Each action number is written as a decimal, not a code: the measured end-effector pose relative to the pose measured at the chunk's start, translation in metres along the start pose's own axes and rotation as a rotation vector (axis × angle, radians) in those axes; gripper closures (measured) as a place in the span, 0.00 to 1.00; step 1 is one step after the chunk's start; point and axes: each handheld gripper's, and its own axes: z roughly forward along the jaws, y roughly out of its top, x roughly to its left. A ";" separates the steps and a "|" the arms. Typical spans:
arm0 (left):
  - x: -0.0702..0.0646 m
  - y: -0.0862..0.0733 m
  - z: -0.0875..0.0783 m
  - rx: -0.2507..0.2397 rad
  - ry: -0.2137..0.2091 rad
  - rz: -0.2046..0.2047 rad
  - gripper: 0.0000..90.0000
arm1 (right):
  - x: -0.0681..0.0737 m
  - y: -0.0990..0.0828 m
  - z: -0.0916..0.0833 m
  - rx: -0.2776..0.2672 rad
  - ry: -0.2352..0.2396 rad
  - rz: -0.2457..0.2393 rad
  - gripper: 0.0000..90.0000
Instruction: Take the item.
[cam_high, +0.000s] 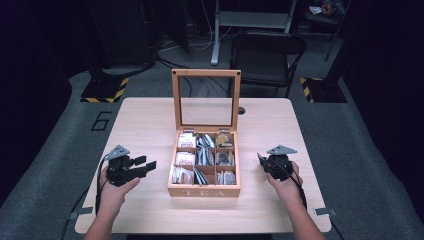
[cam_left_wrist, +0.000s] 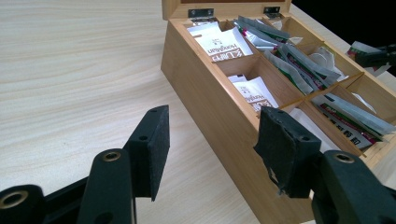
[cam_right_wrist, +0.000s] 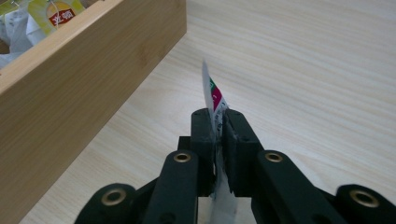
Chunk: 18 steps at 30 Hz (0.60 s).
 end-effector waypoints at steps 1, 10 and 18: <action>0.000 0.000 0.000 0.000 0.001 0.000 0.49 | 0.000 0.000 0.000 0.005 0.002 0.012 0.90; 0.002 0.000 0.000 0.001 0.002 -0.005 0.49 | 0.004 -0.002 0.003 0.030 0.032 0.034 0.74; 0.003 0.000 -0.002 -0.006 0.007 -0.018 0.49 | 0.012 0.003 0.000 0.027 0.068 0.042 0.60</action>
